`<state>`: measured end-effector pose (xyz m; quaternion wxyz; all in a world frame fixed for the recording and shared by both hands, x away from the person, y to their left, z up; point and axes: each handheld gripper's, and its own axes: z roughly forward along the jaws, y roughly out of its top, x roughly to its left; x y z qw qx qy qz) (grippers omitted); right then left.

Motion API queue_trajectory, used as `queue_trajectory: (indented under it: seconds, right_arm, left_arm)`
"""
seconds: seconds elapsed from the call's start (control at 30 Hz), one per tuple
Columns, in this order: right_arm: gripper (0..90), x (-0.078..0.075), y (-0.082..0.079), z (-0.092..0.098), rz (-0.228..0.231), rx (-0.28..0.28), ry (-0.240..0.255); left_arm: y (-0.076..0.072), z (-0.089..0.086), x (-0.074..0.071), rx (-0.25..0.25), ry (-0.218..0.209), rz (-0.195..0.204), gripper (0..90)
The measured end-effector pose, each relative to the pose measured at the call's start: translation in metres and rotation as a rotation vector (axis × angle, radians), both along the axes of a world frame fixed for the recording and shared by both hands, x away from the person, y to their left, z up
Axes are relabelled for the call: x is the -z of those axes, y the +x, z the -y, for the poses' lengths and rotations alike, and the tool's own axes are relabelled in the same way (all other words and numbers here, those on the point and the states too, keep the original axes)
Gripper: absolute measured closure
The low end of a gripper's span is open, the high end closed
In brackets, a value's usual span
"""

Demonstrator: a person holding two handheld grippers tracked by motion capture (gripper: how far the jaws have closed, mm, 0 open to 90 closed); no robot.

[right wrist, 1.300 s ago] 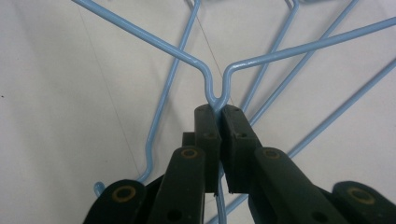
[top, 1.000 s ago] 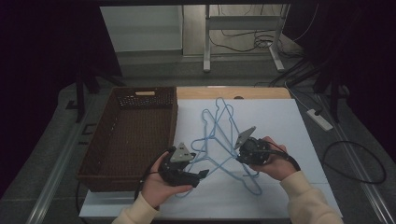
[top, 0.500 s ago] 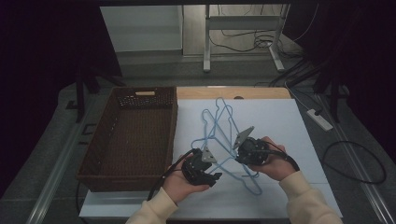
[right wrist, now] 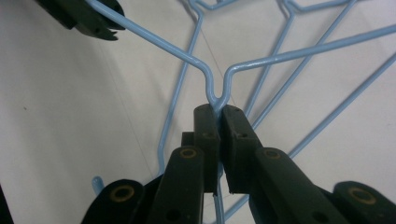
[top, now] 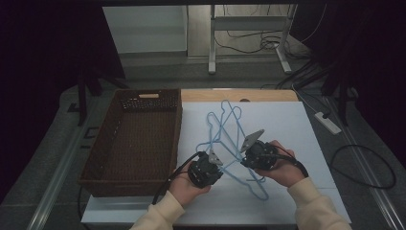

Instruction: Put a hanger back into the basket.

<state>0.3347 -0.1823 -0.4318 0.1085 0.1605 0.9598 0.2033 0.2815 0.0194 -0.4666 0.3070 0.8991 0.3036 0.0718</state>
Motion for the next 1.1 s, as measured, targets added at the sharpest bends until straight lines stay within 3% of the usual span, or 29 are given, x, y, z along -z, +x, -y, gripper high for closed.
queue_trajectory:
  seconds: [0.1, 0.17, 0.33, 0.37, 0.4, 0.43, 0.47, 0.6, 0.87, 0.97, 1.1]
  right_arm:
    - [82.3, -0.002, -0.001, 0.002, 0.012, 0.016, 0.04]
    - [74.2, -0.004, 0.0, 0.004, 0.007, 0.032, 0.088]
    - [48.7, -0.015, -0.001, 0.021, 0.091, 0.134, 0.305]
    - [45.9, -0.018, -0.001, 0.027, 0.108, 0.16, 0.353]
    - [45.9, -0.018, -0.001, 0.027, 0.108, 0.16, 0.353]
    - [44.0, -0.019, 0.0, 0.033, 0.117, 0.185, 0.403]
    - [40.5, -0.02, 0.002, 0.047, 0.119, 0.236, 0.486]
    - [37.7, -0.018, 0.004, 0.073, 0.126, 0.33, 0.613]
    - [37.6, -0.002, -0.005, 0.108, 0.129, 0.418, 0.666]
    - [37.6, 0.004, -0.009, 0.112, 0.128, 0.419, 0.667]
    - [37.6, 0.026, -0.019, 0.115, 0.1, 0.409, 0.655]
  left_arm:
    - [-0.001, -0.003, -0.001, -0.012, -0.023, 0.013, 85.5]
    - [-0.001, -0.003, 0.0, -0.015, -0.021, 0.01, 85.5]
    - [-0.002, -0.008, 0.003, -0.056, -0.057, 0.016, 85.6]
    - [-0.001, -0.009, 0.003, -0.061, -0.064, 0.017, 85.6]
    - [-0.001, -0.009, 0.003, -0.061, -0.064, 0.017, 85.6]
    - [-0.001, -0.01, 0.003, -0.06, -0.072, 0.015, 85.6]
    - [-0.002, -0.011, 0.002, -0.066, -0.074, 0.021, 85.7]
    - [-0.003, -0.012, 0.001, -0.071, -0.083, 0.03, 85.7]
    - [-0.003, -0.015, 0.0, -0.1, -0.105, 0.046, 85.8]
    - [-0.004, -0.017, -0.002, -0.11, -0.112, 0.058, 85.8]
    - [-0.005, -0.021, -0.006, -0.147, -0.148, 0.101, 85.9]
